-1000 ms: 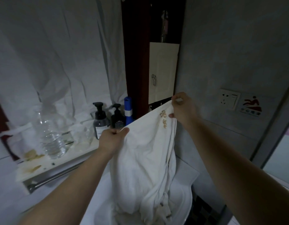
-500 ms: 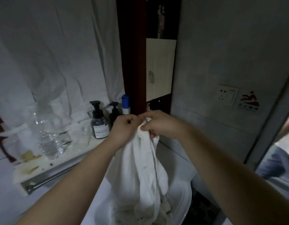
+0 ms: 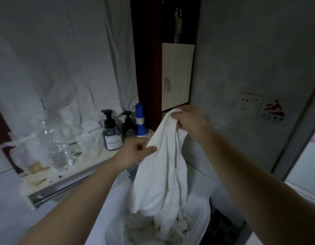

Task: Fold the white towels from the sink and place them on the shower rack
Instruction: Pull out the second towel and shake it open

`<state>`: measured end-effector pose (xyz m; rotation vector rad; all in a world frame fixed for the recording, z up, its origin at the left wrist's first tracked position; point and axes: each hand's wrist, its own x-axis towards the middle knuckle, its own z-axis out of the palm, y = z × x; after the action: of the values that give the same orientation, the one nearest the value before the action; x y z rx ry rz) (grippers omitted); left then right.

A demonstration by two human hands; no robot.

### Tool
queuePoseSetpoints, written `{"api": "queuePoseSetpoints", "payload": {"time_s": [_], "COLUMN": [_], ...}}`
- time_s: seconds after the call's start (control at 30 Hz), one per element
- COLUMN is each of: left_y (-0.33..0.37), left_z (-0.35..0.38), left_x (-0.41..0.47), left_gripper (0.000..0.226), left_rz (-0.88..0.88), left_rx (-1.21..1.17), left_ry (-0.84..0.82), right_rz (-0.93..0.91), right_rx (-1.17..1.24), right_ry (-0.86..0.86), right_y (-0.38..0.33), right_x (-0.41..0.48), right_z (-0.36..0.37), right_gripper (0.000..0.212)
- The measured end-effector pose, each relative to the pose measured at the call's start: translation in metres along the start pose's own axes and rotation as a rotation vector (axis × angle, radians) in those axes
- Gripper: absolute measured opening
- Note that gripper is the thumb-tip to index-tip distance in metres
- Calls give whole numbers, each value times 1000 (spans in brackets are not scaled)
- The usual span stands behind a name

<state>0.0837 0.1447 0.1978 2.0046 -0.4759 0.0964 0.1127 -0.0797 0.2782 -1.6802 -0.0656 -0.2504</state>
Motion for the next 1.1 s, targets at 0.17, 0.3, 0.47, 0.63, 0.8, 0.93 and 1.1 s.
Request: {"api": "queuePoseSetpoints", "payload": {"time_s": [0.17,0.3,0.47,0.63,0.8,0.93,1.1], "left_y": [-8,-12,-29,-37,-43,-43,-42], "left_z": [-4,-7,-13,-23,-22,-18,-20], "left_x": [-6,-14,-16,-17,-21,-19,-16], "left_gripper": [40,33,29,43,29,61,33], "left_rz": [-122,-182,-148,-102,-67,-279,-228], "left_rx": [-46,-95,33,206,210,9,164], "left_ry": [-35,-85,119,114,4,251,414], "right_rz": [0,0,8,6,55,11,-27], "right_rx": [133,176,161,158,246,239,201], "right_ry": [109,130,132,154,126,73,95], "right_y": [-5,-6,0,3,4,-2,-13], "right_x": [6,8,11,11,12,10,12], "right_z": [-5,-3,-2,3,13,18,15], "right_gripper": [13,15,18,19,15,17,18]}}
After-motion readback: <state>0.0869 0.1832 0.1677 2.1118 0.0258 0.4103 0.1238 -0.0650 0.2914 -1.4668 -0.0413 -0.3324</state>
